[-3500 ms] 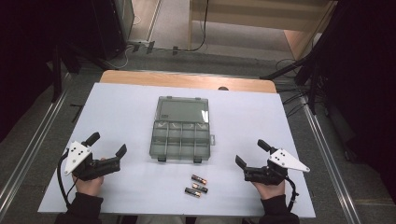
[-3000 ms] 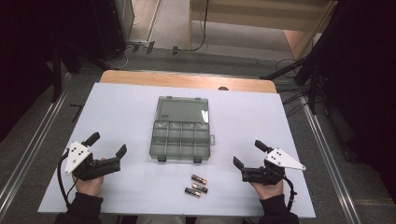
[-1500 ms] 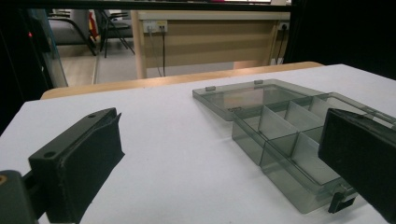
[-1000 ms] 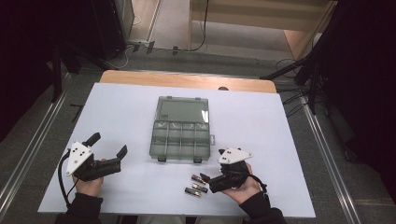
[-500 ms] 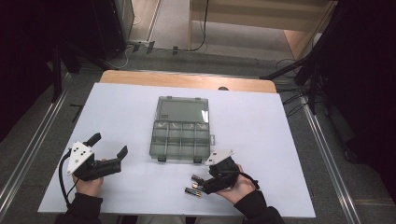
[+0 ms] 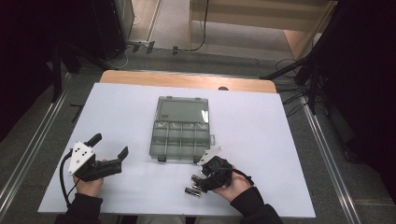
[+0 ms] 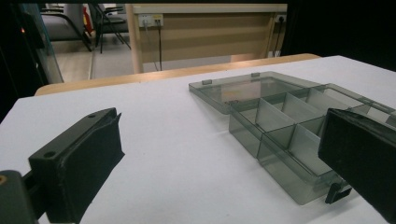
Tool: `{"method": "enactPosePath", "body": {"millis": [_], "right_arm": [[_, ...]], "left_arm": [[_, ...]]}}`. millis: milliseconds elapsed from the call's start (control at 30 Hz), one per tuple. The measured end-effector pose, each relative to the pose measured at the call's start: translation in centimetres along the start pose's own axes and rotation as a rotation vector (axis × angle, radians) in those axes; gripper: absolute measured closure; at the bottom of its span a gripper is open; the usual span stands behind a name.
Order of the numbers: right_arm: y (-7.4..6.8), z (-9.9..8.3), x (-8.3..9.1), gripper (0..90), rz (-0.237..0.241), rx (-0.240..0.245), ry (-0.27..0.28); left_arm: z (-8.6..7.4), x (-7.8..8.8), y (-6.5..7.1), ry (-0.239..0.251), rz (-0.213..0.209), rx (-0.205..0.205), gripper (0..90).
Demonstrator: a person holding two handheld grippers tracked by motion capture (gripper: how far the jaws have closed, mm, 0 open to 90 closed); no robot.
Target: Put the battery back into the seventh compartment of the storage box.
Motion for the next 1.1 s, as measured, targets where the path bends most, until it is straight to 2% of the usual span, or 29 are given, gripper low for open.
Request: {"method": "enactPosePath", "body": {"millis": [100, 233, 267, 467, 633, 800, 833, 900, 1100], "right_arm": [[0.1, 0.0, -0.2, 49.3, 0.012, -0.009, -0.018], [0.0, -0.1, -0.6, 62.8, 0.034, -0.020, -0.043], [0.0, -0.1, -0.6, 62.8, 0.034, -0.020, -0.043], [0.0, -0.2, -0.8, 77.0, 0.044, -0.035, -0.076], [-0.1, -0.1, -0.8, 77.8, 0.042, -0.048, -0.083], [-0.1, 0.1, -0.8, 77.9, 0.035, -0.052, -0.067], [0.1, 0.2, -0.6, 77.9, 0.022, -0.066, -0.049], [0.1, 0.3, -0.5, 78.0, 0.024, -0.069, -0.042], [-0.1, 1.1, 0.0, 77.9, 0.063, -0.097, 0.036]], "left_arm": [[0.0, 0.0, 0.0, 0.000, 0.000, -0.001, 0.0], [0.0, 0.1, 0.0, 0.004, 0.002, -0.002, 0.0], [0.0, 0.1, 0.0, 0.004, 0.002, -0.002, 0.0], [0.2, 0.2, 0.0, 0.013, 0.005, 0.001, 0.0], [0.2, 0.2, 0.0, 0.015, 0.003, -0.001, 0.0], [0.2, 0.2, 0.0, 0.013, 0.003, 0.000, 0.0], [0.2, 0.2, 0.0, 0.013, 0.003, 0.000, 0.0], [0.2, 0.2, 0.0, 0.013, 0.002, 0.000, 0.0], [0.1, 0.1, 0.1, 0.011, 0.001, -0.001, 0.0]]}}
Point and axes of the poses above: each handheld gripper's, and its own axes: x roughly backward along the jaws, z roughly out of its top, y roughly to its right, the point moved 10 cm from there along -x, roughly forward along the jaws, and after that the axes turned 15 degrees about z, right-handed, at the moved point
